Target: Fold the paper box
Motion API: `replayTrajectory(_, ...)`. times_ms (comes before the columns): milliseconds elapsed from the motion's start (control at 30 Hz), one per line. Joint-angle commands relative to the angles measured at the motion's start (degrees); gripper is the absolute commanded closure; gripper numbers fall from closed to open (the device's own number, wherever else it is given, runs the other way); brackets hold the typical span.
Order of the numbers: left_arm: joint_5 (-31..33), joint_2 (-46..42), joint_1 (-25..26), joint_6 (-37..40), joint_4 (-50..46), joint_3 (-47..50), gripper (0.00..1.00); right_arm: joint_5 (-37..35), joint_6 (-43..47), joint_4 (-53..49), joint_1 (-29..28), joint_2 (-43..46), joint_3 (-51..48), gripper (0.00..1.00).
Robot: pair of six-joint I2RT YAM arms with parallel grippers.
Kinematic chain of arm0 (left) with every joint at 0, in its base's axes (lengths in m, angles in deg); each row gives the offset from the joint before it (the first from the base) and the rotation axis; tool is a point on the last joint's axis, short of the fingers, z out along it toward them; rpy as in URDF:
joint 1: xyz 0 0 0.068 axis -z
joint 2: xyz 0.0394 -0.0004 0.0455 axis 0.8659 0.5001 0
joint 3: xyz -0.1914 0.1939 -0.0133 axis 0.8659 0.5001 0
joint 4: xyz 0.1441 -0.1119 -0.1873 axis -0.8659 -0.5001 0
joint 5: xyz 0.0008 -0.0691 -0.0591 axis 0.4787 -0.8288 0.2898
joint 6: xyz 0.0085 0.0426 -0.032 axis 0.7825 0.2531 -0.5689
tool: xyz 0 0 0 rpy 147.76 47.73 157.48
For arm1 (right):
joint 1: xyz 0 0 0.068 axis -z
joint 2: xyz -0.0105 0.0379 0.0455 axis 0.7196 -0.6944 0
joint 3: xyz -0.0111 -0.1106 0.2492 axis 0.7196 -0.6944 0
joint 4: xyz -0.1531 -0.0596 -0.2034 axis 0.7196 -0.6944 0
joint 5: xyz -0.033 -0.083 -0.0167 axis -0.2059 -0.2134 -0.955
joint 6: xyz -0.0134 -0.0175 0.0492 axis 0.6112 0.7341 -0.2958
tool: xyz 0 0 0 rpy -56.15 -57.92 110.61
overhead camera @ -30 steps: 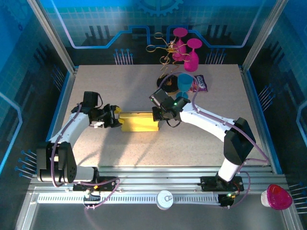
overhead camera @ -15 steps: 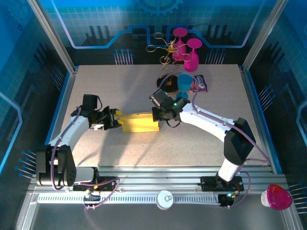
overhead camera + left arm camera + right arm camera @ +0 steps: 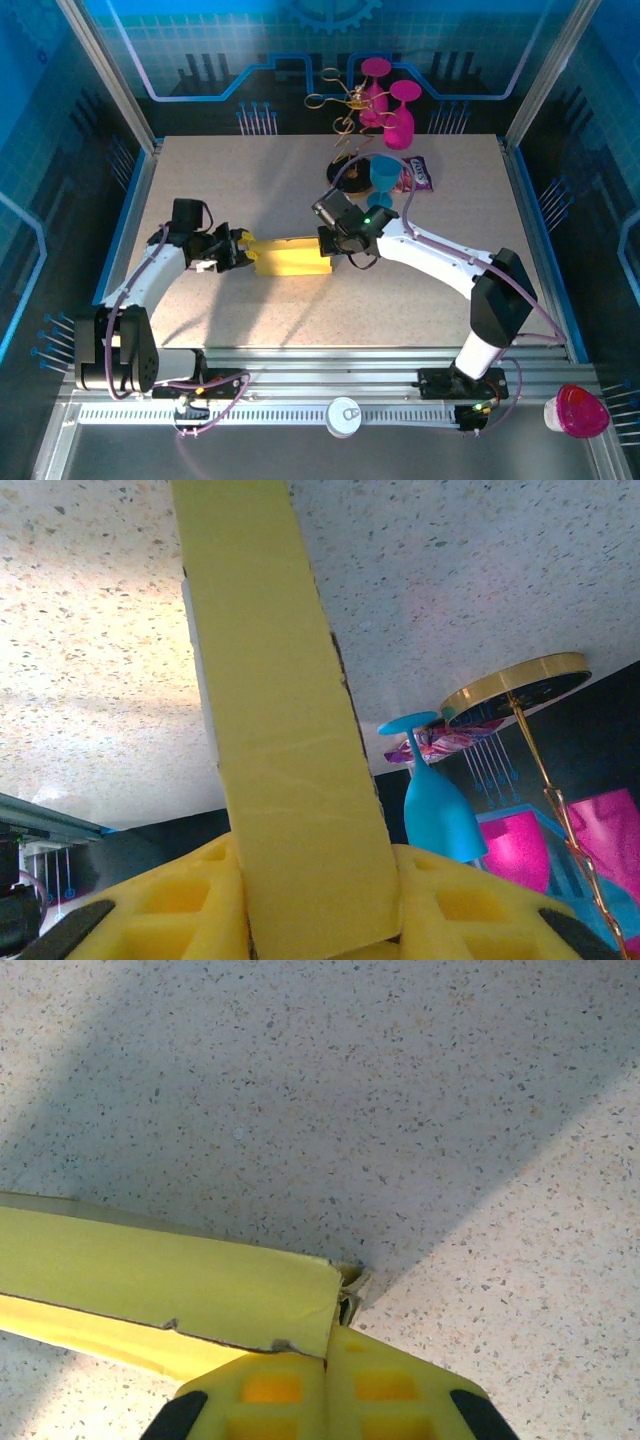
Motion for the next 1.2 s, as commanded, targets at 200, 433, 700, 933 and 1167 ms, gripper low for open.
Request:
replayTrajectory(200, 0.4, -0.8, -0.2, 1.1, -1.3, 0.7, 0.71, 3.6, -0.5, -8.6, -0.4, 2.9, 2.4, 0.79)
replayTrajectory(433, 0.5, -0.5, -0.2, 1.9, -1.9, 0.0, 0.71, 8.6, -5.5, -9.4, 1.6, 4.9, 4.6, 0.68)
replayTrajectory(700, 0.7, -0.5, -0.2, 2.1, -2.2, 0.0, 0.71, 20.9, -28.5, -1.6, 8.5, 9.5, 0.6, 0.46)
replayTrajectory(933, 0.7, -0.4, -0.2, 2.3, -2.3, -0.3, 0.72, 30.9, -67.4, 28.3, 11.7, 13.8, -20.9, 0.38)
replayTrajectory(1167, 0.7, -0.4, -0.2, 2.4, -2.2, -0.3, 0.72, 30.6, -77.0, 37.1, 11.7, 13.2, -25.2, 0.37)
